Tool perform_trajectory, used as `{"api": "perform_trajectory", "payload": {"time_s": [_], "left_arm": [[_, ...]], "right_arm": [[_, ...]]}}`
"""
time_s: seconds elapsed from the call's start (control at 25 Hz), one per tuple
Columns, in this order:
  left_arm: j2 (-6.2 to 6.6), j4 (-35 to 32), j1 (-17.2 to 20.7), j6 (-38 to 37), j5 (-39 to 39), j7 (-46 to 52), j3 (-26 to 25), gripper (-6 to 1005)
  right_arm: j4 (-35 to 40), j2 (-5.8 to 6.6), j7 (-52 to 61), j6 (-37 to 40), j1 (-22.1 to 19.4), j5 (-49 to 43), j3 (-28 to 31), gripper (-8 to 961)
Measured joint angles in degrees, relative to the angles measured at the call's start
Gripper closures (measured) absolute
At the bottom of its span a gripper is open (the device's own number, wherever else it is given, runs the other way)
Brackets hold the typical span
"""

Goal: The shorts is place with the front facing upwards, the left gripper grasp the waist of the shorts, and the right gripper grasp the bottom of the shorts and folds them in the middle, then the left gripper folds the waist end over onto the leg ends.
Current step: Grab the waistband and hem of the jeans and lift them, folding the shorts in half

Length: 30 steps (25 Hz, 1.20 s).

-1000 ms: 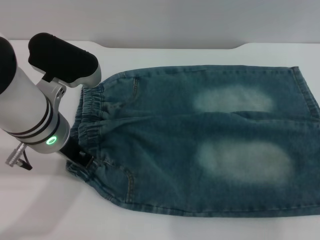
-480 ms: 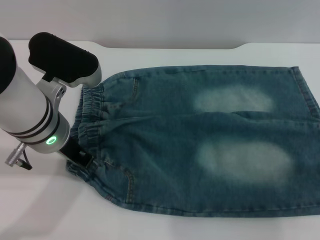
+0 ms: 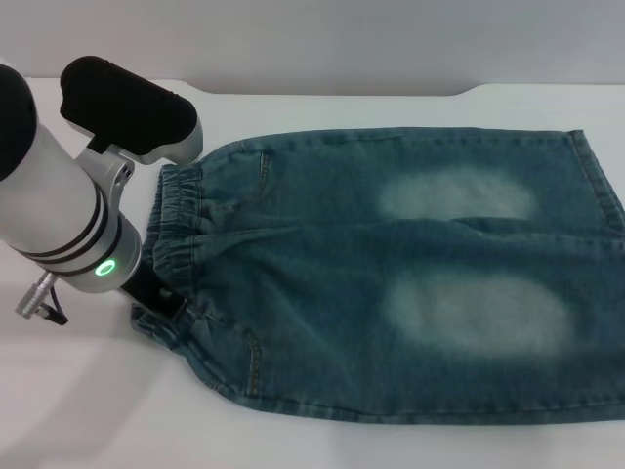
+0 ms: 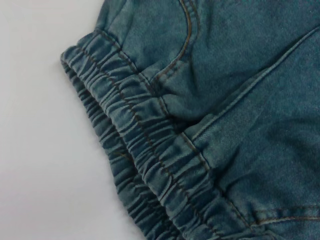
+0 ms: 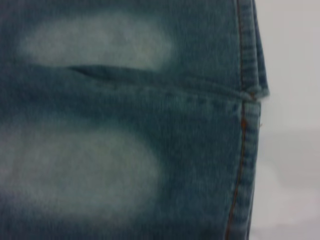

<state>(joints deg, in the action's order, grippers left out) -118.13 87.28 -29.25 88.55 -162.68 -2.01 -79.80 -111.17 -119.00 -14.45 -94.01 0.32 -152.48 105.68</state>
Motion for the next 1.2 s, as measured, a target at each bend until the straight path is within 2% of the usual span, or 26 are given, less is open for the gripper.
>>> {"api": "perform_trajectory", "payload": {"time_s": [1.2], "left_arm": [[-0.18, -0.6, -1.27, -0.67, -0.09, 0.17, 0.16, 963]], "right_arm": [[7.68, -0.09, -1.54, 2.32, -0.44, 0.32, -0.13, 303]]}}
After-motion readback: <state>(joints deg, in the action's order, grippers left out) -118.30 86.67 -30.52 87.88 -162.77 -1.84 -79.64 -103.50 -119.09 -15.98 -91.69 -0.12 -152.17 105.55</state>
